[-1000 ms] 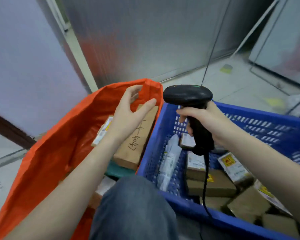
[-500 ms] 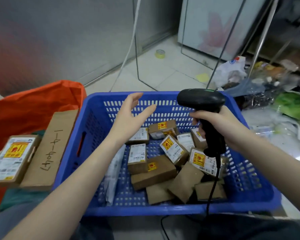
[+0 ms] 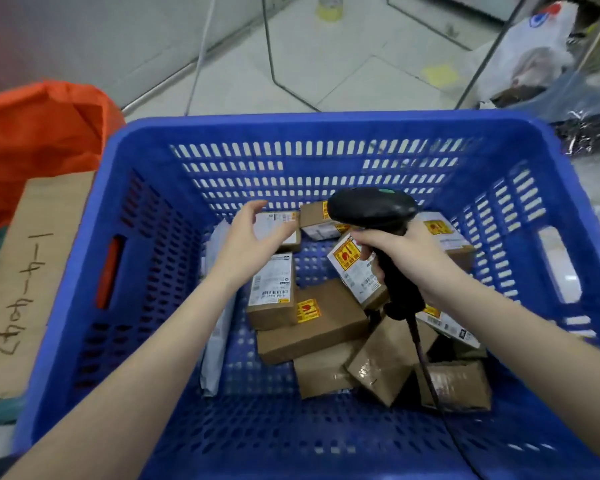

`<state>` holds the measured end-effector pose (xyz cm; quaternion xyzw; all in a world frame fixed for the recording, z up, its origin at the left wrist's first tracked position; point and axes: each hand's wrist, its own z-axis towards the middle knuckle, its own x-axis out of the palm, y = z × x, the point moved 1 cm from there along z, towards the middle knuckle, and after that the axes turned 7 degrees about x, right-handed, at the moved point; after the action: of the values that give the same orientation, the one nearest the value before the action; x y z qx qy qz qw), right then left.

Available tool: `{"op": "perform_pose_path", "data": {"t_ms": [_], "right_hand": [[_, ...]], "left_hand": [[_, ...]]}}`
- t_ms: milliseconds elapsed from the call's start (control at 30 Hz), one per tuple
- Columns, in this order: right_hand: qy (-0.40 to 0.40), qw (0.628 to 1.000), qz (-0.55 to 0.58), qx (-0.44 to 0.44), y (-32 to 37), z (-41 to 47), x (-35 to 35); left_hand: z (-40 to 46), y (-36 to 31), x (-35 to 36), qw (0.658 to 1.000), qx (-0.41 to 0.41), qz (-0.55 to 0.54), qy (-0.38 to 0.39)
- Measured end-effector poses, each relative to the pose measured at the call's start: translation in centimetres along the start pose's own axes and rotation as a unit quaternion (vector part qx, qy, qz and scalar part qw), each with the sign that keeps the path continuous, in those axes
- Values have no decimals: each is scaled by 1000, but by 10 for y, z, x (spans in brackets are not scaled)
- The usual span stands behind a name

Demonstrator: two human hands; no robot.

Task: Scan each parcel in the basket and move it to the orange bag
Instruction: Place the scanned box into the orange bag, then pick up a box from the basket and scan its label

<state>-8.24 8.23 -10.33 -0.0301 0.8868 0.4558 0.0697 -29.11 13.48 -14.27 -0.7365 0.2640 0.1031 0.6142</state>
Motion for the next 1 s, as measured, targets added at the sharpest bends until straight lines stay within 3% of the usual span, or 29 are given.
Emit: {"op": "perform_pose_path", "data": {"t_ms": [333, 533, 733, 1000], "right_hand": [[44, 994, -27, 92, -80, 62, 48], [50, 990, -2, 131, -105, 66, 58], [53, 993, 0, 101, -81, 57, 47], [-6, 1000, 7, -27, 13, 2, 15]], "left_hand": [[30, 104, 25, 985, -163, 17, 58], [21, 130, 34, 944, -295, -11, 150], [21, 105, 32, 956, -257, 5, 138], [10, -15, -12, 978, -156, -69, 119]]}}
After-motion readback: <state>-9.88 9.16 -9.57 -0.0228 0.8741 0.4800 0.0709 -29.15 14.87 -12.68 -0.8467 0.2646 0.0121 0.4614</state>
